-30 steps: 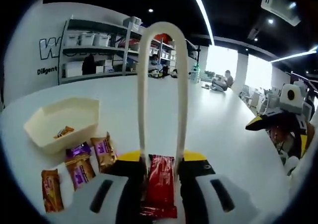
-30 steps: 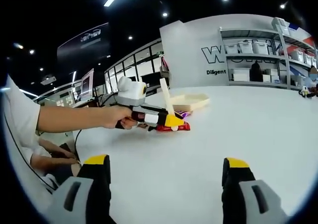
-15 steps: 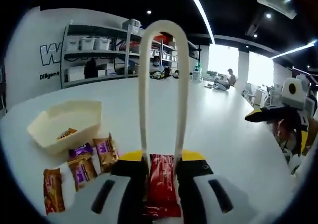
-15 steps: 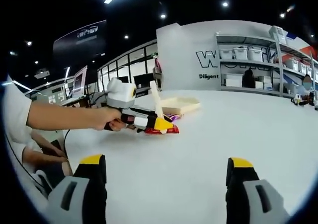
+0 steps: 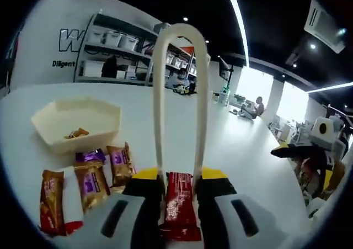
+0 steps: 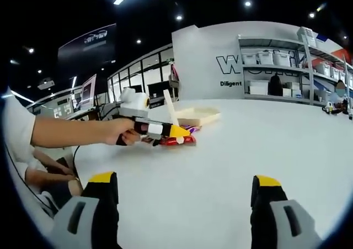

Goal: Place the target food into the container with the food tongs after gripping and lifting it, then release it inside without dropping or visibly crushing the food.

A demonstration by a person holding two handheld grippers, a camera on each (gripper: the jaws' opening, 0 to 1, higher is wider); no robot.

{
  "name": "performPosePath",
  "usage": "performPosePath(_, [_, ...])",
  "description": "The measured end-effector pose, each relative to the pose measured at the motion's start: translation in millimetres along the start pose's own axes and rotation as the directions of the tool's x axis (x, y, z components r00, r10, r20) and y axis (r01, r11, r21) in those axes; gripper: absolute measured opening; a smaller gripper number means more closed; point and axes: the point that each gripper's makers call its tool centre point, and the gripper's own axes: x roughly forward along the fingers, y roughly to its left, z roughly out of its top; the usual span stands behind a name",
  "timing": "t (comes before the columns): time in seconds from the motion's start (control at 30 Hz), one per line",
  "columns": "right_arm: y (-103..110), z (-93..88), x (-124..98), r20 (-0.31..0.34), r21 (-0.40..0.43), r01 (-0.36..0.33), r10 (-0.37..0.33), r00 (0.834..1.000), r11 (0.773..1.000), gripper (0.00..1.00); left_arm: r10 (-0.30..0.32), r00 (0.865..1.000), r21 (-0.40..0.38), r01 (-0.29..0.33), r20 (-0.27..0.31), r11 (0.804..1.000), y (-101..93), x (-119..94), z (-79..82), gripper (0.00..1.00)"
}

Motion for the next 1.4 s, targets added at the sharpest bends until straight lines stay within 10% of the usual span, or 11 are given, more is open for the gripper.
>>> performPosePath(1.03, [-1, -4.0, 6, -0.016, 0.015, -0.014, 0.014, 1.000, 1.000, 0.99, 0.059, 0.995, -0.033, -0.056, 0.084, 0.998, 52.3, -15, 80.0, 0.23])
performPosePath(1.4, [-6, -5.2, 13, -0.036, -0.005, -0.013, 0.012, 0.999, 1.000, 0.99, 0.124, 0.990, -0.042, -0.122, 0.065, 0.992, 83.9, -7, 78.6, 0.23])
